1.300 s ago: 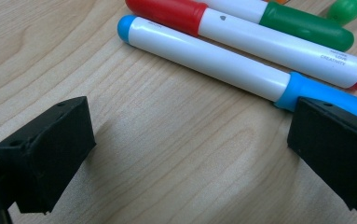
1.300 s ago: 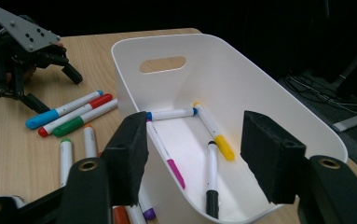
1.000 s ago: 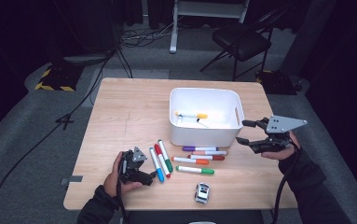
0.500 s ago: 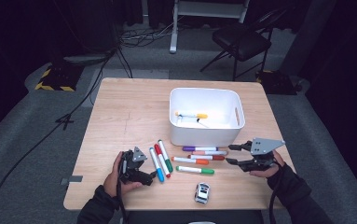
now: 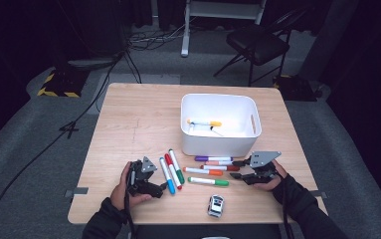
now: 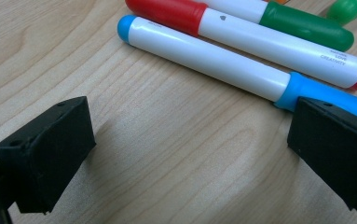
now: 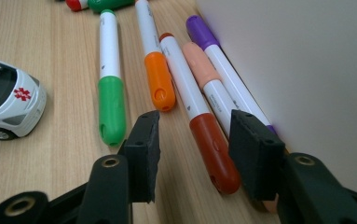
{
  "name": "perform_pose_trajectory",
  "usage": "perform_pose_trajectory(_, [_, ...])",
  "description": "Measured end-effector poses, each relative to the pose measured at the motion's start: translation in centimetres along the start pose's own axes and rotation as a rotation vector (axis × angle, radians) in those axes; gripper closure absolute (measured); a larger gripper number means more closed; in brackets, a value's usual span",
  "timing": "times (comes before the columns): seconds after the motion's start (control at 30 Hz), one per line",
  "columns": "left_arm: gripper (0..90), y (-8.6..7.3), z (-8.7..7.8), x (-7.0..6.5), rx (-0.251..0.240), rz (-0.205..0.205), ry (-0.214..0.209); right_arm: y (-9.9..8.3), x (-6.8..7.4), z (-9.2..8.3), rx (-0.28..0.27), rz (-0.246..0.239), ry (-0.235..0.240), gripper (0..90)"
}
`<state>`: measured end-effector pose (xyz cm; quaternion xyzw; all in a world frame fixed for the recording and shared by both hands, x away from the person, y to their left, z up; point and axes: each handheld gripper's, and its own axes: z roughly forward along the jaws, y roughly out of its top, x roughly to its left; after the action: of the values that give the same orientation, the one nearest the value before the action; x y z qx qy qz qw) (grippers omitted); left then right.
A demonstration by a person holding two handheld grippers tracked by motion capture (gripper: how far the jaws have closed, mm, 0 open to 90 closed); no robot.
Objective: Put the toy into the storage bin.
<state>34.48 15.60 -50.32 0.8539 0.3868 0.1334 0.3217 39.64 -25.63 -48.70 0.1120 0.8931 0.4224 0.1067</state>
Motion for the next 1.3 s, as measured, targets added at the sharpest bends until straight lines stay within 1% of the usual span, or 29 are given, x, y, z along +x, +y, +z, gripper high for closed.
perform_pose_trajectory(0.1, [0.7,0.0,0.0,0.0,0.000,0.000,0.000,-0.2,-0.2,0.2,-0.003,0.019,-0.014,53.5])
perform_pose_trajectory(0.13, [0.7,0.0,0.0,0.0,0.000,0.000,0.000,-0.3,-0.3,0.3,-0.001,0.027,-0.007,53.6])
perform_pose_trajectory(0.2, [0.7,0.0,0.0,0.0,0.000,0.000,0.000,-0.5,-0.5,0.6,0.007,0.010,0.000,53.6])
perform_pose_trajectory(0.23, [0.7,0.0,0.0,0.0,0.000,0.000,0.000,-0.5,-0.4,0.7,0.014,0.023,0.002,53.6])
perform_pose_trajectory(0.27, [0.7,0.0,0.0,0.0,0.000,-0.002,0.001,-0.6,-0.4,0.8,0.018,0.021,0.013,53.7])
perform_pose_trajectory(0.3, [0.6,0.0,0.1,-0.1,-0.003,-0.004,-0.001,-0.6,-0.3,1.0,0.019,0.029,0.015,54.1])
perform_pose_trajectory(0.33, [0.6,0.0,0.1,-0.1,-0.006,-0.007,0.004,-0.6,-0.3,1.0,0.038,0.019,0.014,55.0])
perform_pose_trajectory(0.37, [0.6,0.1,0.1,-0.1,-0.006,-0.006,0.009,-0.7,-0.2,1.0,0.041,0.034,0.022,55.7])
perform_pose_trajectory(0.4, [0.6,0.1,0.1,-0.1,-0.005,-0.007,0.011,-0.8,-0.3,1.1,0.046,0.028,0.020,56.1])
perform_pose_trajectory(0.47, [0.6,0.1,0.1,-0.3,-0.002,-0.017,0.012,-0.9,-0.3,1.2,0.036,0.046,0.036,57.6])
perform_pose_trajectory(0.5, [0.6,0.1,0.1,-0.3,-0.002,-0.018,0.014,-0.9,-0.4,1.3,0.019,0.036,0.045,59.1])
perform_pose_trajectory(0.57, [0.6,0.1,0.1,-0.3,0.000,-0.023,0.014,-0.9,-0.5,1.3,0.020,0.030,0.054,61.1])
perform_pose_trajectory(0.6, [0.6,0.1,0.1,-0.3,0.000,-0.023,0.013,-1.0,-0.4,1.3,0.030,0.051,0.054,61.5])
perform_pose_trajectory(0.63, [0.6,0.1,0.1,-0.2,-0.002,-0.016,0.015,-0.9,-0.4,1.3,0.028,0.054,0.054,62.8])
perform_pose_trajectory(0.67, [0.6,0.2,0.1,-0.2,0.000,-0.010,0.014,-0.9,-0.5,1.3,0.016,0.038,0.061,65.1])
perform_pose_trajectory(0.7, [0.6,0.2,0.1,-0.2,0.000,-0.009,0.014,-1.0,-0.3,1.2,0.030,0.070,0.071,68.1])
perform_pose_trajectory(0.73, [0.6,0.2,0.1,-0.2,0.002,-0.008,0.012,-1.0,-0.4,1.2,0.029,0.056,0.078,69.5])
perform_pose_trajectory(0.8, [0.6,0.2,0.1,-0.2,0.002,-0.007,0.011,-1.1,-0.5,1.1,0.030,0.061,0.080,73.5])
perform_pose_trajectory(0.83, [0.6,0.2,0.1,-0.1,0.002,-0.007,0.011,-1.1,-0.5,1.1,0.014,0.052,0.080,74.3])
perform_pose_trajectory(0.87, [0.6,0.2,0.1,-0.1,0.002,-0.007,0.011,-1.1,-0.5,1.0,0.031,0.054,0.081,74.5])
perform_pose_trajectory(0.93, [0.6,0.2,0.1,-0.1,0.002,-0.007,0.011,-1.1,-0.5,1.0,0.033,0.050,0.077,74.9])
perform_pose_trajectory(1.03, [0.6,0.1,0.1,-0.1,0.002,-0.008,0.010,-1.1,-0.2,1.0,0.022,0.074,0.075,75.1])
perform_pose_trajectory(1.1, [0.6,0.1,0.1,-0.1,-0.001,-0.009,0.010,-1.2,-0.3,0.8,0.028,0.058,0.081,75.1])
perform_pose_trajectory(1.13, [0.6,0.1,0.1,-0.1,0.001,-0.008,0.008,-1.1,-0.3,0.7,0.017,0.069,0.080,75.2])
perform_pose_trajectory(1.17, [0.6,0.1,0.1,-0.2,-0.001,-0.008,0.011,-1.1,-0.4,0.5,0.007,0.052,0.079,75.3])
perform_pose_trajectory(1.2, [0.6,0.1,0.1,-0.2,-0.001,-0.009,0.010,-0.9,-0.2,0.2,-0.010,0.067,0.078,75.3])
perform_pose_trajectory(1.23, [0.6,0.1,0.1,-0.2,-0.001,-0.009,0.010,-0.8,-0.4,0.0,-0.021,0.045,0.078,75.3])
perform_pose_trajectory(1.27, [0.6,0.1,0.1,-0.2,-0.001,-0.009,0.011,-0.6,-0.3,-0.3,-0.034,0.056,0.078,75.4])
perform_pose_trajectory(1.3, [0.6,0.1,0.1,-0.1,0.001,-0.008,0.009,-0.5,-0.2,-0.7,-0.048,0.049,0.076,75.4])
